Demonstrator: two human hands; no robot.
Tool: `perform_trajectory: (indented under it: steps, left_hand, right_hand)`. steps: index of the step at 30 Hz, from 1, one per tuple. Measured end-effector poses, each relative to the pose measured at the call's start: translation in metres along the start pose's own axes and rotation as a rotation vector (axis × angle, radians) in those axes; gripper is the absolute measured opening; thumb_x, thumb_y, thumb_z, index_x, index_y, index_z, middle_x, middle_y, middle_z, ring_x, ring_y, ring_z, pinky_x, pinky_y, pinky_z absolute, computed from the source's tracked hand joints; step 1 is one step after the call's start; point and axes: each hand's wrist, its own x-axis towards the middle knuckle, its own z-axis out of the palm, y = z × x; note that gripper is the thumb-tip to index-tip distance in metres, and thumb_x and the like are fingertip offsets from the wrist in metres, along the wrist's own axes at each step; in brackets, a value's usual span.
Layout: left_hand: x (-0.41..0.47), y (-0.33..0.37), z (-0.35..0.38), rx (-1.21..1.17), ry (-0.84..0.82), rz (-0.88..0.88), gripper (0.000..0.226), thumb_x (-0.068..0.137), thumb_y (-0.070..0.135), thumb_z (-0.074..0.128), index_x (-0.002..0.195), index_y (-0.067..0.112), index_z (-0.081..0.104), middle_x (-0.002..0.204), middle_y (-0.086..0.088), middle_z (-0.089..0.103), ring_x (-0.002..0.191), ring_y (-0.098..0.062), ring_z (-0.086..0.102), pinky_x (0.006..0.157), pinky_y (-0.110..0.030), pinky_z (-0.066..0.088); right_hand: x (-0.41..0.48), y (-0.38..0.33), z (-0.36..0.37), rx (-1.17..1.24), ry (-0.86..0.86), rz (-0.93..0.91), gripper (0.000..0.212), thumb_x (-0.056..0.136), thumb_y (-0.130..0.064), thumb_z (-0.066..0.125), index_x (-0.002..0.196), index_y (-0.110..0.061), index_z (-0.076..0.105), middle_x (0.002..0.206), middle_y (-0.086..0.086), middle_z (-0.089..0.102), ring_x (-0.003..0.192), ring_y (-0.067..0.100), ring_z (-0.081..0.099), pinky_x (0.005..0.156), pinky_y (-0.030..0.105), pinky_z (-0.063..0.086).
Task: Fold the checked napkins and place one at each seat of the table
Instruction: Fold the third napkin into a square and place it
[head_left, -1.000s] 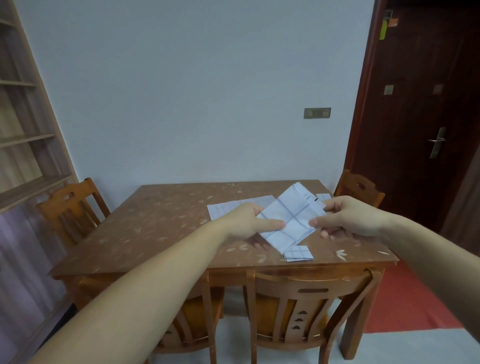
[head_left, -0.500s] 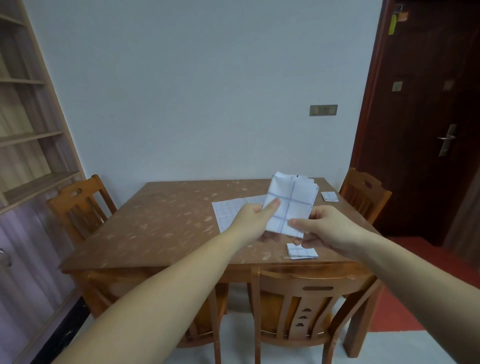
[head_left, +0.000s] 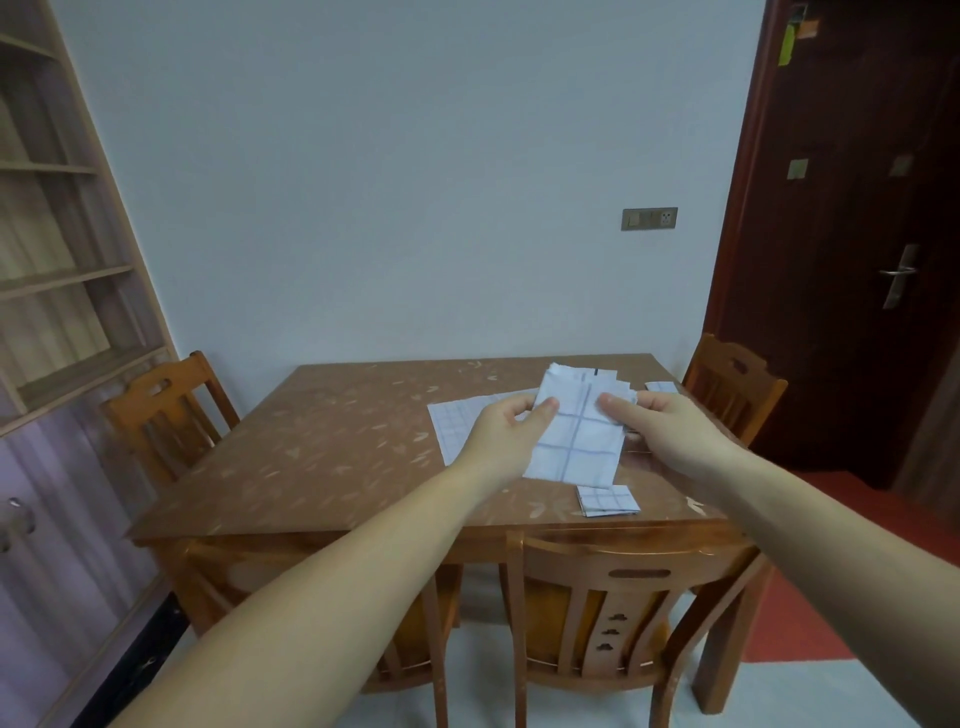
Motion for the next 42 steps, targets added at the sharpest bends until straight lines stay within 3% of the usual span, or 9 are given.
perform_trajectory:
  steps: [2, 6, 17, 20, 25, 30, 34, 39, 42]
  left_hand:
    - [0.002, -0.001, -0.001, -0.014, -0.007, -0.028, 0.033, 0.09, 0.056, 0.053, 0.096, 0.029, 0.072, 0.105, -0.008, 0.073, 0.091, -0.027, 0.068, 0.084, -0.041, 0.052]
    - [0.002, 0.001, 0.002, -0.039, 0.047, -0.034, 0.037, 0.093, 0.052, 0.052, 0.095, 0.02, 0.071, 0.1, -0.015, 0.071, 0.096, -0.033, 0.067, 0.088, -0.046, 0.053]
    - [-0.008, -0.01, 0.005, -0.113, 0.164, -0.026, 0.028, 0.097, 0.042, 0.052, 0.084, 0.024, 0.069, 0.093, -0.009, 0.07, 0.087, -0.028, 0.067, 0.08, -0.042, 0.055]
    - [-0.014, -0.018, 0.0, -0.076, 0.244, -0.025, 0.032, 0.096, 0.041, 0.053, 0.083, 0.015, 0.065, 0.076, -0.002, 0.057, 0.071, -0.019, 0.054, 0.069, -0.033, 0.045]
    - [-0.026, -0.032, -0.02, -0.044, 0.402, -0.052, 0.037, 0.098, 0.034, 0.053, 0.087, 0.0, 0.062, 0.076, -0.008, 0.052, 0.068, -0.019, 0.049, 0.063, -0.029, 0.038]
    - [-0.04, -0.046, -0.049, -0.077, 0.434, -0.174, 0.027, 0.099, 0.029, 0.052, 0.078, 0.018, 0.063, 0.075, -0.001, 0.063, 0.065, -0.015, 0.061, 0.051, -0.024, 0.047]
    - [-0.051, -0.054, -0.072, -0.137, 0.353, -0.308, 0.016, 0.097, 0.025, 0.056, 0.093, 0.013, 0.067, 0.075, -0.002, 0.069, 0.057, -0.014, 0.061, 0.045, -0.021, 0.042]
    - [-0.057, -0.074, -0.104, -0.09, 0.241, -0.391, 0.017, 0.092, 0.024, 0.065, 0.106, 0.016, 0.068, 0.09, -0.001, 0.075, 0.057, -0.011, 0.064, 0.051, -0.021, 0.047]
    - [-0.06, -0.091, -0.124, -0.174, 0.237, -0.427, 0.018, 0.092, 0.022, 0.065, 0.109, 0.016, 0.064, 0.092, -0.004, 0.075, 0.06, -0.013, 0.068, 0.052, -0.022, 0.05]
  right_hand:
    - [-0.002, 0.0, -0.002, -0.042, -0.007, -0.026, 0.028, 0.097, -0.028, 0.059, 0.105, -0.005, 0.072, 0.1, 0.013, 0.076, 0.105, 0.035, 0.069, 0.095, 0.047, 0.055]
    - [-0.007, -0.001, 0.0, -0.077, -0.056, -0.064, 0.023, 0.098, -0.025, 0.057, 0.099, -0.01, 0.073, 0.097, 0.012, 0.077, 0.09, 0.025, 0.074, 0.067, 0.026, 0.06]
    - [-0.008, 0.01, 0.013, 0.073, -0.05, -0.062, 0.024, 0.101, -0.019, 0.049, 0.108, -0.008, 0.069, 0.089, 0.011, 0.07, 0.065, 0.016, 0.07, 0.056, 0.027, 0.056]
    - [-0.009, 0.02, 0.021, 0.077, -0.175, 0.037, 0.021, 0.097, -0.032, 0.058, 0.107, -0.017, 0.069, 0.097, 0.008, 0.077, 0.084, 0.026, 0.074, 0.074, 0.038, 0.059]
    - [-0.005, 0.037, 0.037, -0.011, -0.517, 0.226, 0.026, 0.09, -0.021, 0.067, 0.109, -0.004, 0.068, 0.087, 0.011, 0.075, 0.07, 0.017, 0.071, 0.059, 0.025, 0.056]
    - [0.007, 0.059, 0.053, -0.024, -0.462, 0.186, 0.014, 0.092, -0.018, 0.065, 0.098, -0.007, 0.071, 0.079, 0.011, 0.072, 0.065, 0.017, 0.065, 0.059, 0.026, 0.052]
    - [0.018, 0.073, 0.068, 0.002, -0.289, 0.209, 0.017, 0.092, -0.022, 0.064, 0.097, -0.009, 0.073, 0.075, 0.009, 0.071, 0.066, 0.017, 0.066, 0.065, 0.031, 0.053]
    - [0.032, 0.069, 0.097, 0.116, -0.095, 0.21, 0.026, 0.091, -0.031, 0.066, 0.108, -0.011, 0.069, 0.099, 0.01, 0.074, 0.09, 0.026, 0.071, 0.07, 0.033, 0.055]
    - [0.037, 0.071, 0.124, 0.132, -0.175, 0.301, 0.033, 0.086, -0.03, 0.073, 0.114, -0.014, 0.067, 0.106, 0.012, 0.073, 0.097, 0.029, 0.071, 0.067, 0.033, 0.056]
